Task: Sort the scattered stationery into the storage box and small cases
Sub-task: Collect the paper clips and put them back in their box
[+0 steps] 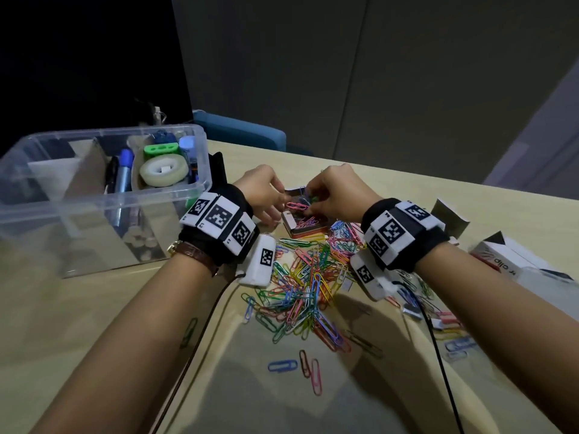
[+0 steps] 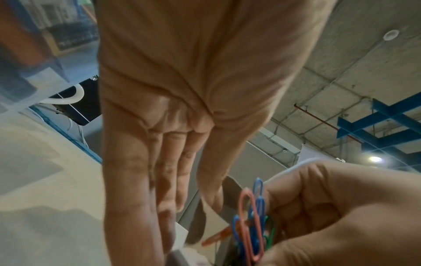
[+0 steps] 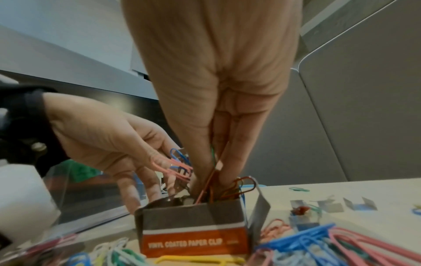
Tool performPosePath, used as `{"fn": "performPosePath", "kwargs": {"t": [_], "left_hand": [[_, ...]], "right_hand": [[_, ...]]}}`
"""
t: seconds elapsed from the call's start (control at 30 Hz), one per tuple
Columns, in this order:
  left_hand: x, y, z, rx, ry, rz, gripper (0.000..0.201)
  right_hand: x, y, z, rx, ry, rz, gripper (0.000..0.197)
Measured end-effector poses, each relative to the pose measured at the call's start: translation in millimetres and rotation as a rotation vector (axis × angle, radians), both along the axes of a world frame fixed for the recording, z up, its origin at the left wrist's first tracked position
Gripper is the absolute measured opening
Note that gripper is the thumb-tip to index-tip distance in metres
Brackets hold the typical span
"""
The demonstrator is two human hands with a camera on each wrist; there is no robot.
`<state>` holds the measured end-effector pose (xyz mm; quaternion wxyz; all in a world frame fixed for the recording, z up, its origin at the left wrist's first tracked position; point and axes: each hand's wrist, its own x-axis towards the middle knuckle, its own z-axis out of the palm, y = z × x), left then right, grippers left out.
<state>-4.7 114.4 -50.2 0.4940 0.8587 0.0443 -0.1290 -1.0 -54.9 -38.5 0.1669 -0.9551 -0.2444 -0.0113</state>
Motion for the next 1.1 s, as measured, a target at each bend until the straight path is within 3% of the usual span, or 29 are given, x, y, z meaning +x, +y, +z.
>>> {"fn": "performPosePath", "kwargs": {"t": [0.07,0.2,0.37,0.53,0.77,0.87,0.97,1.1], "left_hand": [[-2.6,1.9,0.3,0.008,0.026,-0.004,0.007],[-10.2,0.1,3.4,0.023,0.035,-0.031,0.027],[-20.6,0.8,7.7,0.066,-0.019,0.016,0.020],[-31.5,-3.2,14.7,0.155,-0.033,-0.081,0.033],[-22.5,-12.4,14.2,0.256,-0.044,-0.120,0.022],[-21.8,-11.7,14.1,0.257,-0.071,-0.137,0.016],[-21.0,-9.2,12.2,0.226,-0.081,-0.144,0.013],[-20.7,-5.3,10.4,0.170,-0.064,-0.158,0.022]], "right_hand": [[0.3,1.4,-0.9,-0.015,0.018,0.005,0.019],[-0.9,-0.1,-1.6,-0.022,0.099,0.022,0.025],[-1.4,-16.1,7.0,0.231,0.138,-0.007,0.021],[-5.4,-29.1,6.9,0.255,0.149,-0.063,0.015],[-7.0,-16.6,-2.0,-0.034,0.077,-0.068,0.017],[-8.3,-10.1,-2.3,-0.067,0.067,-0.036,0.019],[-9.1,-4.9,-2.8,-0.126,0.024,-0.120,0.014],[-10.2,1.3,-6.5,-0.140,0.047,-0.187,0.011]]}}
